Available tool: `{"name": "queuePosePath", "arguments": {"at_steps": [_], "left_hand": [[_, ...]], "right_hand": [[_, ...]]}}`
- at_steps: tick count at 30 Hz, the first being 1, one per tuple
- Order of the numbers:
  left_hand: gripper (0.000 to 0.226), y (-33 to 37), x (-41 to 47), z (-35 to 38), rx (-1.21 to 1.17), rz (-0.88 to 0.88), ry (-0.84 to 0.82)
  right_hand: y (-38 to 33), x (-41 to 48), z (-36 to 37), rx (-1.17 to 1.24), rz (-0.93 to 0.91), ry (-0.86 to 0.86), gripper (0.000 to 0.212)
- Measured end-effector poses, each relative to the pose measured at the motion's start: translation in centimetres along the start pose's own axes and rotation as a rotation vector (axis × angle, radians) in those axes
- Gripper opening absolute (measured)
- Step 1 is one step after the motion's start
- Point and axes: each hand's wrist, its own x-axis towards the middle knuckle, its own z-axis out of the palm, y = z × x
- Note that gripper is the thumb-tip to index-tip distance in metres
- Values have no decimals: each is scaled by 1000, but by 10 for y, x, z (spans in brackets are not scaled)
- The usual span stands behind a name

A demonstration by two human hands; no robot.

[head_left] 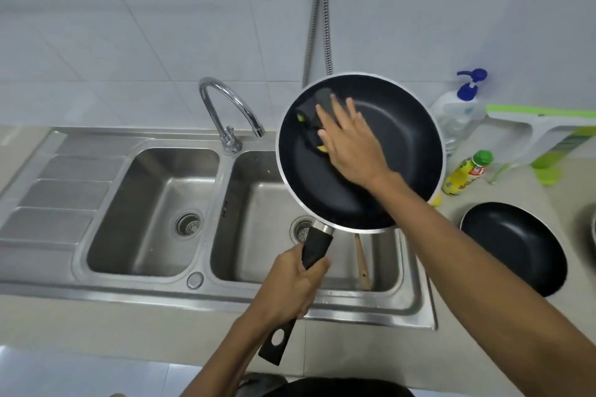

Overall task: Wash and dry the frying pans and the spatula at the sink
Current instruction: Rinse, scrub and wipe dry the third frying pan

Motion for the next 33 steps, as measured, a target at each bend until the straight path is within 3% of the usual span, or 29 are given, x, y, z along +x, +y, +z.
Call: {"name": "queuePosePath", "arguments": {"at_steps": [5, 10, 14, 18, 23, 25, 27, 30, 33], "left_hand": [[25, -11, 6, -8, -83, -25, 15], [27, -28, 11, -2, -40, -48, 125], [30, -42, 0, 4, -105, -113, 72], [27, -44, -8, 16, -142, -117, 57], [31, -44, -5, 18, -138, -93, 86], [32, -45, -4, 18, -130, -79, 92], [31, -46, -5, 20, -132, -78, 98], [31, -46, -8, 27, -136, -70, 82], [33, -45, -12, 34, -132, -73, 70]], "right_hand": [[61, -45, 16, -166, 131, -6, 49], [-9, -142, 30, 98, 46, -216, 42], [-28, -153, 5, 299, 38, -284, 43], [14, -181, -24, 413, 205, -57, 19], [69, -247, -3, 176, 452, 161, 16], [83, -282, 36, 17, 492, 83, 35], [94, -318, 82, -151, 482, -150, 58], [109, -341, 118, -264, 473, -395, 62], [101, -330, 106, -215, 532, -373, 60]]}}
